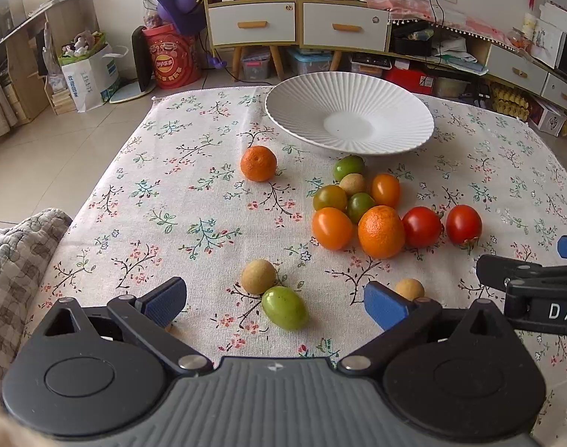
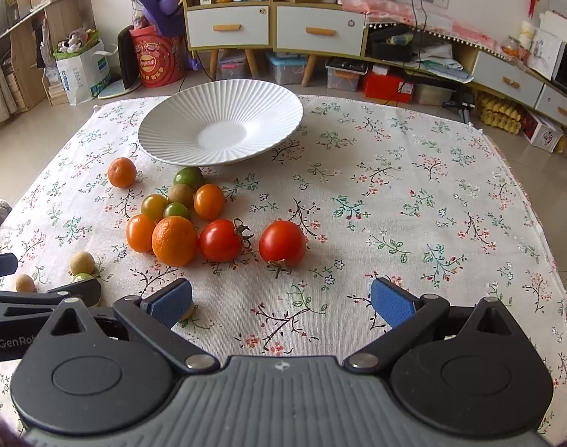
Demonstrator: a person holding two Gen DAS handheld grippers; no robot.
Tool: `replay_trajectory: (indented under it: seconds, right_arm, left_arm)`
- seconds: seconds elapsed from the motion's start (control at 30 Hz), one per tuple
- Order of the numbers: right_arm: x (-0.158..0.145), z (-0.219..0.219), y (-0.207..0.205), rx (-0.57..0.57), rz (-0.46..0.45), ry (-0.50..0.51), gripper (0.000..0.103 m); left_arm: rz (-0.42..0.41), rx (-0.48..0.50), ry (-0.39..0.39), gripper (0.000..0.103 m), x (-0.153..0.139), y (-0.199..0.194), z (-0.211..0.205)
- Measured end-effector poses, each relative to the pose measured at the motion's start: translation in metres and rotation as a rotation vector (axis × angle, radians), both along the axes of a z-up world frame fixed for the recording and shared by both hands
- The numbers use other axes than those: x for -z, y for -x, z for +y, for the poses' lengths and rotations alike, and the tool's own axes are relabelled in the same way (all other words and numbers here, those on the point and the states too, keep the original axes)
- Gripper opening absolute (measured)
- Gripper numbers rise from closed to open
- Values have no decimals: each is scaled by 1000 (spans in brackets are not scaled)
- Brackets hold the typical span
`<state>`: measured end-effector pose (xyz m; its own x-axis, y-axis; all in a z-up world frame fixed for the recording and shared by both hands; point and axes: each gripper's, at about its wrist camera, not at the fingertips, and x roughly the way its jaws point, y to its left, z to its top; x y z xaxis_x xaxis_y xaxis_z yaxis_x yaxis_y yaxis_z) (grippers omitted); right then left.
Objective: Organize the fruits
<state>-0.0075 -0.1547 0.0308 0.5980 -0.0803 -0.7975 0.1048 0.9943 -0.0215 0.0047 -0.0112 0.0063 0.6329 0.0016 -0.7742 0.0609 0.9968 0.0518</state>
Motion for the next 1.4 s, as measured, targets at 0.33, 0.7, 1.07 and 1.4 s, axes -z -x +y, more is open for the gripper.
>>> replay_trajectory:
  seconds: [0.33,0.7,1.07,1.4]
  right_arm:
    - [1,0,1,4,4,8,102]
    - [2,-1,1,2,8,19,102]
    - [-2,-11,-14,-58,57,-16,98]
    - [-6,-31,-46,-151,137,-217,78]
  left_arm:
    - [-8,6,-2,96,-1,-1,-1]
    - [-19,-7,-5,96,-1,-4,3]
    - [-4,129,4,96,-3,-16,11]
    - [-1,321,94,88,-12,-32,15]
